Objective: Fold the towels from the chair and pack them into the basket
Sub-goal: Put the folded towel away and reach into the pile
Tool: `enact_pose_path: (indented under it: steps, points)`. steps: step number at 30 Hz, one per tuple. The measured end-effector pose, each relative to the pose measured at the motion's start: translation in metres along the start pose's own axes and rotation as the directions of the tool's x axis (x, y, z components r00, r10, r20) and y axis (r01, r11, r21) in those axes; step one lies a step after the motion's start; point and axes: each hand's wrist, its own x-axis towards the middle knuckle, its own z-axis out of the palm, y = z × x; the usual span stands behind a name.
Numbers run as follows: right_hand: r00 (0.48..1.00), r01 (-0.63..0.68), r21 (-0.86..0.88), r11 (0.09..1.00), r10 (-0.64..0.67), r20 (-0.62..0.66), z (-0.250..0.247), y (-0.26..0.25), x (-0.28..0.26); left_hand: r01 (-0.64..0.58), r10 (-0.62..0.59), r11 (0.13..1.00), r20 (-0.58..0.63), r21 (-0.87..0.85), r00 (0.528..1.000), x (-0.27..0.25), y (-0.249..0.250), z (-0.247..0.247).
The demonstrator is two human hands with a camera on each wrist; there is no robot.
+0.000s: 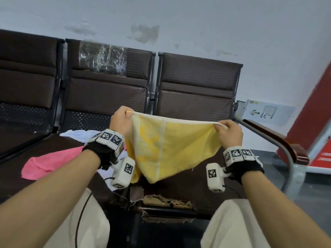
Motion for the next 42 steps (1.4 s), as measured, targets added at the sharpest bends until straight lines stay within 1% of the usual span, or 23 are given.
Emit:
enact_pose_path:
  steps: [3,5,6,7,9,11,12,14,16,19,22,24,27,29,32,35,37,38,39,41,42]
  points:
    - [0.989,0.066,0.141,0.988,-0.046,-0.143,-0.017,-0.026,0.014,-0.056,0.058,0.98,0.005,-0.193,0.998,0.014,0.036,-0.014]
    - [0.971,0.09,0.248,0.965,-0.029,-0.237,-0.03,-0.043,0.023,-0.041,0.06,0.944,0.047,-0.328,0.997,0.02,0.058,-0.026]
    - [0.962,0.104,0.282,0.954,-0.024,-0.273,-0.037,-0.05,0.027,-0.044,0.068,0.933,0.055,-0.358,0.996,0.023,0.066,-0.031]
    - [0.954,0.115,0.296,0.948,-0.022,-0.3,-0.043,-0.056,0.03,-0.062,0.083,0.935,0.047,-0.35,0.995,0.025,0.073,-0.037]
    - [0.946,0.117,0.282,0.952,-0.02,-0.324,-0.051,-0.061,0.032,-0.108,0.113,0.966,0.005,-0.235,0.994,0.028,0.079,-0.045]
    - [0.948,0.118,0.204,0.972,-0.049,-0.314,-0.054,-0.061,0.031,-0.112,0.108,0.99,-0.042,-0.082,0.993,0.027,0.075,-0.049]
    - [0.95,0.125,0.149,0.981,-0.075,-0.304,-0.053,-0.06,0.03,-0.104,0.102,0.994,-0.054,-0.043,0.993,0.026,0.071,-0.048]
    - [0.948,0.134,0.09,0.987,-0.101,-0.3,-0.05,-0.056,0.03,-0.096,0.094,0.995,-0.062,-0.025,0.994,0.022,0.062,-0.044]
    - [0.952,0.097,0.086,0.992,-0.067,-0.299,-0.044,-0.052,0.032,-0.108,0.108,0.994,-0.062,0.013,0.992,0.021,0.056,-0.039]
    - [0.972,0.011,0.057,0.998,0.003,-0.236,-0.032,-0.038,0.036,-0.127,0.13,0.986,-0.02,0.112,0.991,0.025,0.044,-0.032]
    - [0.986,-0.061,0.009,0.998,0.062,-0.158,-0.017,-0.02,0.039,-0.076,0.062,0.978,0.076,0.197,0.995,0.029,0.026,-0.02]
    - [0.987,-0.115,0.0,0.993,0.114,-0.116,-0.005,-0.007,0.041,-0.033,0.007,0.98,0.129,0.197,0.992,0.031,0.014,-0.01]
    - [0.982,-0.176,0.003,0.984,0.176,-0.07,0.014,0.009,0.045,0.037,-0.049,0.997,0.177,0.069,0.983,0.034,0.0,0.008]
    - [0.976,-0.214,0.055,0.975,0.215,-0.031,0.027,0.015,0.048,0.092,-0.081,0.995,0.197,-0.046,0.977,0.038,-0.005,0.02]
    - [0.961,-0.276,0.252,0.927,0.275,0.041,0.044,0.022,0.049,0.128,-0.092,0.977,0.204,-0.17,0.975,0.041,-0.01,0.037]
    - [0.938,-0.345,0.414,0.842,0.302,0.167,0.06,0.036,0.039,0.188,-0.138,0.949,0.201,-0.255,0.97,0.037,-0.023,0.052]
    - [0.924,-0.38,0.47,0.797,0.3,0.238,0.068,0.043,0.029,0.24,-0.184,0.925,0.204,-0.295,0.962,0.032,-0.031,0.061]
    - [0.921,-0.383,0.475,0.792,0.286,0.264,0.073,0.043,0.027,0.249,-0.193,0.919,0.204,-0.305,0.96,0.031,-0.032,0.066]
    - [0.921,-0.371,0.458,0.808,0.258,0.292,0.076,0.041,0.025,0.241,-0.186,0.921,0.201,-0.305,0.962,0.03,-0.032,0.07]
    - [0.916,-0.31,0.431,0.848,0.146,0.373,0.081,0.031,0.018,0.173,-0.121,0.938,0.185,-0.3,0.975,0.027,-0.027,0.076]
    - [0.901,-0.288,0.444,0.848,0.083,0.425,0.081,0.024,0.015,0.125,-0.074,0.949,0.18,-0.291,0.981,0.025,-0.024,0.079]
